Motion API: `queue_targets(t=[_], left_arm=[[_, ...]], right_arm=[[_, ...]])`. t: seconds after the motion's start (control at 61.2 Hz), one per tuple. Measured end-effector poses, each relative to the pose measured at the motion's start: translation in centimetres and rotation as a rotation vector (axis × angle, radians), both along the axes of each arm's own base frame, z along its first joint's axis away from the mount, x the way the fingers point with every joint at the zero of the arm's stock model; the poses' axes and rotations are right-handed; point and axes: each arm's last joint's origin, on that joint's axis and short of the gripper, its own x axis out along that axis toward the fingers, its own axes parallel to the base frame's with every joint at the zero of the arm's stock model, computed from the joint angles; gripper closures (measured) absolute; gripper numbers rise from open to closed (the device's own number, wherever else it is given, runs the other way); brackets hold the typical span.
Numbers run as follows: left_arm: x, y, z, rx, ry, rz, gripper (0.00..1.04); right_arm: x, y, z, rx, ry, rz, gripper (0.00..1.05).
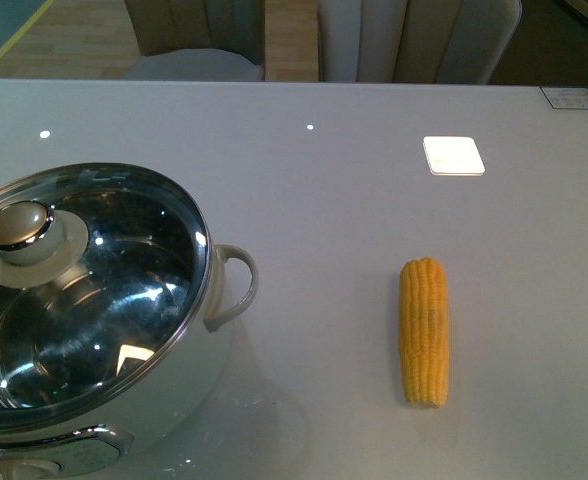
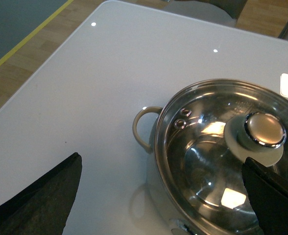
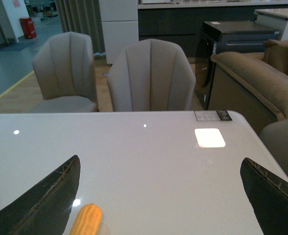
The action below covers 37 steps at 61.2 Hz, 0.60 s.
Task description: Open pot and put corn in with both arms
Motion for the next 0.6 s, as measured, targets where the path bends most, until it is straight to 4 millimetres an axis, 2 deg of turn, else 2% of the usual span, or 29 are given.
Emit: queue_targets(t=[0.098,0.278,0.36,0.605], left_arm=[[1.6,-0.2,0.7,-0.016,-0.055,-0.043,0.07],[4.7,-1.1,0.0,-0.036,-0.103,-0.17,0.07],[6.4,-1.8,-1.1,-0.053,-0.108,-0.228,0.07],[8.9,-2.0,-4.7,-0.091,-0.079,-0.29,0.07]], right_arm=[[0.0,0.0,0.0,0.0,0.0,0.0,0.09],[0.0,0.0,0.0,0.0,0.0,0.0,0.09],[0.0,0.0,0.0,0.0,0.0,0.0,0.09],[0.0,0.0,0.0,0.0,0.0,0.0,0.09]])
